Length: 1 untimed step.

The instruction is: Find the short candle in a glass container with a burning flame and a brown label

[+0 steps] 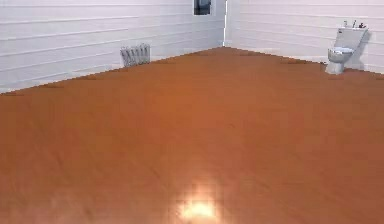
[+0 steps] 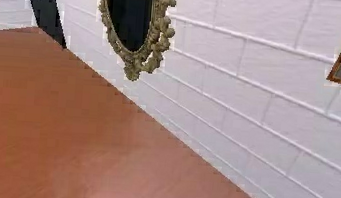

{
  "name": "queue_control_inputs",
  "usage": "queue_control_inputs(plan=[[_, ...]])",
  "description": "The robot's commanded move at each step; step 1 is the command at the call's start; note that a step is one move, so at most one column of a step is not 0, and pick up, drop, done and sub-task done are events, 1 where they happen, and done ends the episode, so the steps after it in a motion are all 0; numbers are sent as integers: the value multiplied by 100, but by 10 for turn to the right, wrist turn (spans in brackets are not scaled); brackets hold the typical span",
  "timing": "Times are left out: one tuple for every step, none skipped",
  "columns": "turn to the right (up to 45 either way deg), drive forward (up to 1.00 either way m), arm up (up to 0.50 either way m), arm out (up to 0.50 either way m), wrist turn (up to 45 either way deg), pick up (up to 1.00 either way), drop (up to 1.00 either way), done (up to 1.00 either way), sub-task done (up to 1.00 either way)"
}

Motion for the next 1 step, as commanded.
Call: queue_control_inputs(plan=[[-450,0,0,0,0,0,0,0,0]])
